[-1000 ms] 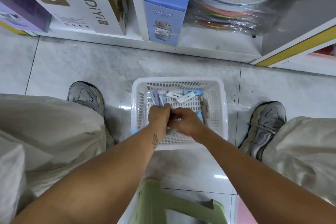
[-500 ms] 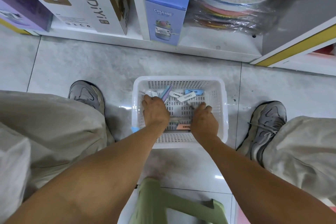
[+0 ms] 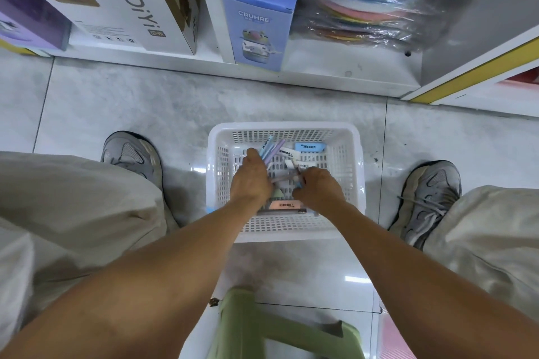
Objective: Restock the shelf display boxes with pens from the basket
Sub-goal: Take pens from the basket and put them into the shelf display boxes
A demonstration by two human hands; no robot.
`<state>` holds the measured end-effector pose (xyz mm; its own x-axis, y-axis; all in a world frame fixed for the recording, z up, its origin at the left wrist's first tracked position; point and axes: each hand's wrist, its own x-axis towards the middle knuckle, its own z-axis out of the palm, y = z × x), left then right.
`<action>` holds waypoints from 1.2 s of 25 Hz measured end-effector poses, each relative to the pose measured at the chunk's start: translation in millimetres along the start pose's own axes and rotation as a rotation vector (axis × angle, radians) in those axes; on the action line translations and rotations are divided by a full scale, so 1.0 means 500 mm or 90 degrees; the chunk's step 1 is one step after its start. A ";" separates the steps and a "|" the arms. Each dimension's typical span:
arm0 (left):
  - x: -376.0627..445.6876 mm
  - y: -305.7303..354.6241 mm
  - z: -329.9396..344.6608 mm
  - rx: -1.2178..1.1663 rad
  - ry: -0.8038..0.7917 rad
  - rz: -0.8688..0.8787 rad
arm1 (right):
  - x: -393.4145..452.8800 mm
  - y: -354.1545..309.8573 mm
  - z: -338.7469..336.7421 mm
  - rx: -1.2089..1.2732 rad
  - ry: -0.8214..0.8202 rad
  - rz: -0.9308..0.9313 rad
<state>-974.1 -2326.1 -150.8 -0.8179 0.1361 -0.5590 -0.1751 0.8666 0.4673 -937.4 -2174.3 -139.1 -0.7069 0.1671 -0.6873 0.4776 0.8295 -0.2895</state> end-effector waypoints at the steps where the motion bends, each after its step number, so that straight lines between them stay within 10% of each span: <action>1: -0.005 -0.003 0.000 -0.069 -0.029 0.006 | 0.005 0.000 -0.008 0.087 -0.006 0.009; 9: -0.028 0.002 -0.030 -0.628 -0.281 -0.128 | -0.017 0.000 -0.031 0.489 -0.090 0.005; 18: -0.051 0.052 -0.094 -0.555 -0.354 -0.043 | -0.054 -0.040 -0.109 0.672 -0.123 0.012; 30: -0.185 0.272 -0.429 -0.353 -0.251 0.211 | -0.254 -0.122 -0.436 0.649 0.100 -0.259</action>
<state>-1039.6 -2324.1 111.4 -0.6373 0.5997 -0.4840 -0.2889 0.3964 0.8715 -990.7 -2129.9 111.2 -0.9326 0.1071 -0.3446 0.3488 0.0228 -0.9369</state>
